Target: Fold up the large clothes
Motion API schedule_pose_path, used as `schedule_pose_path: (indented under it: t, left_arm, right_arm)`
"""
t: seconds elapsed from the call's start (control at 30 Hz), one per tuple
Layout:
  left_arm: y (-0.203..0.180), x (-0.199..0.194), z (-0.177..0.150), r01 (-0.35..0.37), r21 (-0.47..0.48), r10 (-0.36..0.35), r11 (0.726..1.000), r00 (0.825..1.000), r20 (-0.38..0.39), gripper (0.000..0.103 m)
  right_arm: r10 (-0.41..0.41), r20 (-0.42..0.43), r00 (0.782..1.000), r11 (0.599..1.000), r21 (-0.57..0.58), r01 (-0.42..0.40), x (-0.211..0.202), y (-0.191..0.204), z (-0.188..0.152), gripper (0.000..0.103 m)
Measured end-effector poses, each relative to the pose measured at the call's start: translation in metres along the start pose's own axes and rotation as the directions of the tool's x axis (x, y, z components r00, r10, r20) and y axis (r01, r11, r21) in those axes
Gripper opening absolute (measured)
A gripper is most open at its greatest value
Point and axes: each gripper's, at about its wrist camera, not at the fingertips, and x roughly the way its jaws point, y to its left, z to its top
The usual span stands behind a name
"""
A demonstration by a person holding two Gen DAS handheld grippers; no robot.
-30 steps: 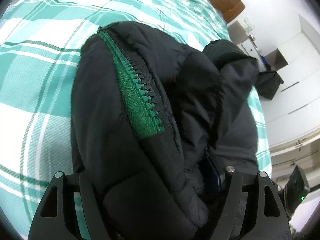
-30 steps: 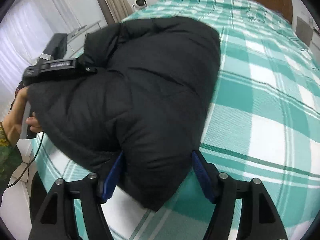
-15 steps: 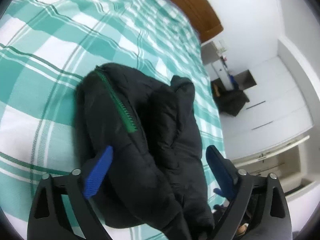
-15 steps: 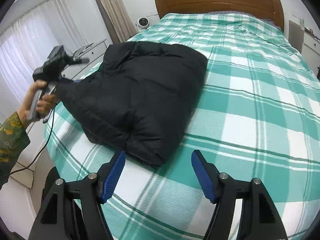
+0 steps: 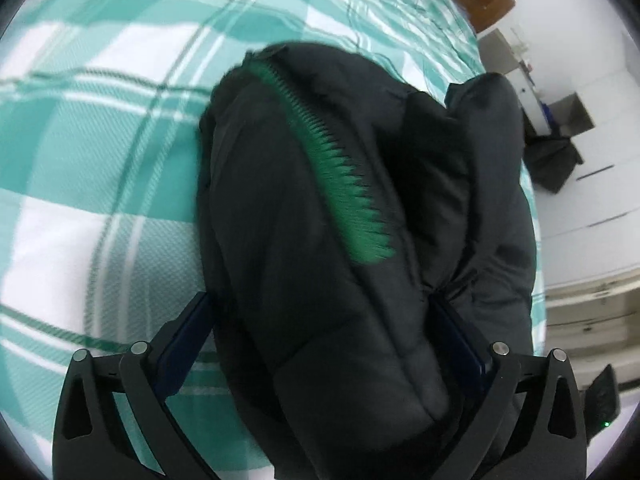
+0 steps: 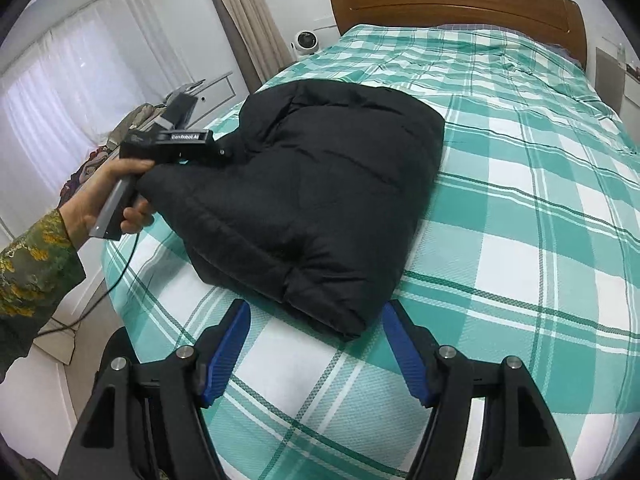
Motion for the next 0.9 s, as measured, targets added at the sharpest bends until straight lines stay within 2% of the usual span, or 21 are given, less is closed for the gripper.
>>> schedule_pose_path:
  t: [0.1, 0.17, 0.3, 0.4, 0.47, 0.5, 0.53, 0.57, 0.6, 0.63, 0.67, 0.77, 0.83, 0.9]
  left_arm:
    - [0.025, 0.013, 0.0, 0.143, -0.073, -0.146, 0.987, 0.988, -0.038, 0.103]
    - [0.033, 0.019, -0.002, 0.207, -0.079, -0.21, 0.975, 0.977, -0.038, 0.103]
    - [0.039, 0.027, -0.004, 0.282, -0.084, -0.286, 0.956, 0.957, -0.044, 0.103]
    - [0.037, 0.033, -0.003, 0.294, -0.082, -0.298, 0.952, 0.953, -0.055, 0.103]
    - [0.033, 0.037, -0.002, 0.302, -0.074, -0.306, 0.951, 0.95, -0.064, 0.103]
    - [0.033, 0.038, -0.003, 0.31, -0.073, -0.315, 0.948, 0.947, -0.067, 0.103]
    - [0.034, 0.04, -0.004, 0.319, -0.073, -0.324, 0.945, 0.944, -0.066, 0.103]
    - [0.034, 0.041, -0.005, 0.327, -0.072, -0.331, 0.942, 0.942, -0.059, 0.103]
    - [0.035, 0.042, -0.006, 0.331, -0.073, -0.335, 0.941, 0.941, -0.044, 0.103]
    - [0.034, 0.044, -0.007, 0.328, -0.077, -0.33, 0.942, 0.944, -0.017, 0.103]
    - [0.033, 0.045, -0.009, 0.316, -0.087, -0.317, 0.945, 0.948, 0.009, 0.103]
    - [0.025, 0.039, -0.014, 0.253, -0.106, -0.249, 0.962, 0.967, 0.05, 0.102]
    - [0.016, 0.031, -0.022, 0.25, -0.083, -0.245, 0.965, 0.968, 0.061, 0.1]
    - [0.004, 0.016, -0.034, 0.248, -0.038, -0.244, 0.968, 0.966, 0.087, 0.099]
  right_arm:
    - [0.037, 0.002, 0.999, 0.999, 0.035, -0.037, -0.002, -0.011, 0.008, 0.07]
    - [0.086, 0.018, 0.996, 0.992, 0.092, -0.087, -0.001, -0.03, 0.017, 0.07]
    - [0.189, 0.025, 0.982, 0.958, 0.216, -0.19, 0.027, -0.082, 0.035, 0.07]
    - [0.353, 0.01, 0.936, 0.873, 0.355, -0.333, 0.076, -0.122, 0.045, 0.07]
    - [0.499, 0.041, 0.865, 0.766, 0.445, -0.463, 0.113, -0.14, 0.049, 0.073]
    - [0.528, 0.055, 0.848, 0.732, 0.477, -0.487, 0.128, -0.146, 0.05, 0.077]
    - [0.53, 0.077, 0.844, 0.71, 0.504, -0.492, 0.141, -0.153, 0.052, 0.08]
    - [0.552, 0.093, 0.829, 0.677, 0.529, -0.511, 0.156, -0.158, 0.055, 0.086]
    - [0.561, 0.096, 0.822, 0.66, 0.547, -0.514, 0.166, -0.16, 0.057, 0.089]
    - [0.564, 0.085, 0.821, 0.659, 0.553, -0.51, 0.18, -0.157, 0.064, 0.09]
    - [0.554, 0.065, 0.83, 0.682, 0.537, -0.497, 0.188, -0.152, 0.07, 0.09]
    - [0.457, -0.023, 0.889, 0.809, 0.426, -0.405, 0.193, -0.128, 0.098, 0.089]
    - [0.4, -0.064, 0.914, 0.885, 0.289, -0.366, 0.18, -0.104, 0.11, 0.089]
    - [0.381, -0.06, 0.923, 0.915, 0.164, -0.367, 0.161, -0.083, 0.111, 0.085]
